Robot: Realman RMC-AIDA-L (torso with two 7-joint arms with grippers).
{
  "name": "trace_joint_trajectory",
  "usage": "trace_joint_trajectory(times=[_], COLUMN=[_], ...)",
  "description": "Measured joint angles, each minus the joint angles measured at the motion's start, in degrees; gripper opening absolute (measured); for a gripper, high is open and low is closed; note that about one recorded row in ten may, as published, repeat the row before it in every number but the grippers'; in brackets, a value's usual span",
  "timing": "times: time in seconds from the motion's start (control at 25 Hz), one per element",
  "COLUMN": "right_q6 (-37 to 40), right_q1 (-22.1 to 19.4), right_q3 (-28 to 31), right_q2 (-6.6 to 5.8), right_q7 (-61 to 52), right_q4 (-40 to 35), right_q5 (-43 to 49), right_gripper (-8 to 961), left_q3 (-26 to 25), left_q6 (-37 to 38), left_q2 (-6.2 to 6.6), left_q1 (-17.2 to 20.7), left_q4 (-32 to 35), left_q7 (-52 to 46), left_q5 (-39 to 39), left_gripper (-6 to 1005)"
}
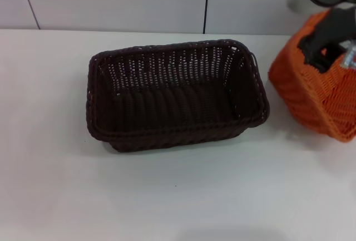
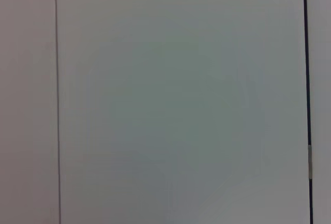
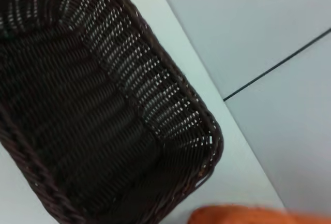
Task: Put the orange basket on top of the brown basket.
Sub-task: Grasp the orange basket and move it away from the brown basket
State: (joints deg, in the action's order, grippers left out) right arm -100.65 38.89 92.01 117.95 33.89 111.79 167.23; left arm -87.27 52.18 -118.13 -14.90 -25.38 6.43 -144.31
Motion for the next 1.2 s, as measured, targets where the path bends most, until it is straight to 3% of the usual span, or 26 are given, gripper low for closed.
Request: trace_joint_trajectory(times=[0.16, 0.52, 0.8, 1.0, 1.2], right_q6=[-0.04, 0.85, 2.07, 1.63, 1.88], right_q1=[0.15, -2.7, -7.93, -8.51, -9.1], right_q3=[0.65, 7.45, 1.33, 2.47, 2.77], right_q2=[-0.33, 0.26, 0.77, 0.25, -0.17], right_q7=[0.51, -0.48, -3.01, -3.23, -3.25], right_q4=[-0.76, -0.03, -1.63, -1.92, -1.8], right_q5=[0.03, 0.04, 0.03, 0.17, 0.2], right_gripper=[-2, 46, 84, 111, 315], left_q3=[0.08, 0.17, 0.17, 0.42, 0.44], left_q6=[0.24, -0.02, -0.07, -0.07, -0.07], left_q2=[-0.09, -0.08, -0.09, -0.09, -0.09], left_q1=[0.83, 0.45, -0.04, 0.26, 0.45], left_q4=[-0.25, 0.17, 0.24, 0.42, 0.87], left_q7=[-0.92, -1.58, -1.6, -1.6, -1.6], left_q5=[-0.01, -0.02, -0.01, 0.0, 0.07], left_gripper=[746, 746, 745, 745, 745])
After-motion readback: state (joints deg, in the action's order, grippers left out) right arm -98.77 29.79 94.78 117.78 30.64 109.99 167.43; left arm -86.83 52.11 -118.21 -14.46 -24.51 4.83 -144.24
